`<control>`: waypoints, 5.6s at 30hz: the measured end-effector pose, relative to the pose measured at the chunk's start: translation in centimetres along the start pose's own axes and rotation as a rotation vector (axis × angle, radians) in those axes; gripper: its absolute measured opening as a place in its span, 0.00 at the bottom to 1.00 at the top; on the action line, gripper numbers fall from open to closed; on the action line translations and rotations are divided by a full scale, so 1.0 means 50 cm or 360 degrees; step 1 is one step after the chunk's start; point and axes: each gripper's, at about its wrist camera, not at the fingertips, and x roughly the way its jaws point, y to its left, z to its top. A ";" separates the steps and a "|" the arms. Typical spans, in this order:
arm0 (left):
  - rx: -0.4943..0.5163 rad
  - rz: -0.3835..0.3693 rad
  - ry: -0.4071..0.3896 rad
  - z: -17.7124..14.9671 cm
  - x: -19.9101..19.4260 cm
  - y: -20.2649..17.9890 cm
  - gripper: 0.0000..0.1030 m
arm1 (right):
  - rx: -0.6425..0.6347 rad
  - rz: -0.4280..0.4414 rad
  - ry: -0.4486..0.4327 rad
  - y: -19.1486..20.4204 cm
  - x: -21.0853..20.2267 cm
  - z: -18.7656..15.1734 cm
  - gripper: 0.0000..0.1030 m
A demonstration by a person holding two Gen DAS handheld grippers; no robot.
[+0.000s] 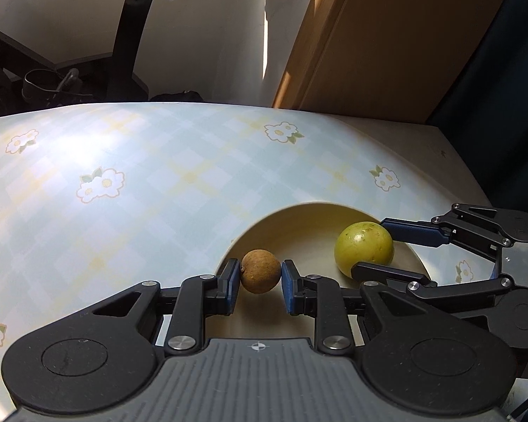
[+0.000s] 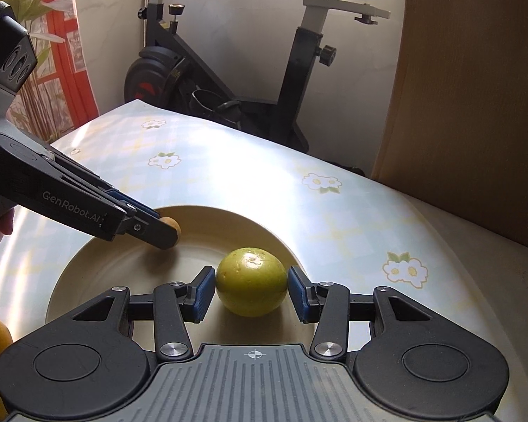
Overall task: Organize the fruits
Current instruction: 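Carry both fruits over the cream plate and open both grippers to release, then move left gripper back to the fruit cluster toward the large yellow lemon, then close left gripper around the large yellow lemon, then carry the lemon onto the cream plate and open left gripper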
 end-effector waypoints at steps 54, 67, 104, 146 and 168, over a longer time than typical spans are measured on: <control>-0.0018 0.0011 -0.0143 -0.291 -0.336 0.097 0.49 | 0.0277 0.0072 0.0076 0.279 -0.199 -0.124 0.42; -0.0107 -0.0252 0.0020 -0.313 -0.273 0.064 0.48 | 0.0292 0.0070 0.0066 0.273 -0.206 -0.128 0.41; -0.0501 -0.0147 0.0013 -0.208 -0.182 0.137 0.54 | 0.0112 0.0161 0.0091 0.283 -0.146 -0.067 0.42; -0.0677 -0.0504 0.0054 -0.221 -0.168 0.211 0.45 | -0.0013 0.0339 0.0217 0.341 -0.039 -0.024 0.43; -0.0327 -0.0501 -0.0029 0.026 -0.096 0.022 0.45 | 0.0009 0.0133 0.0080 0.104 -0.059 0.055 0.43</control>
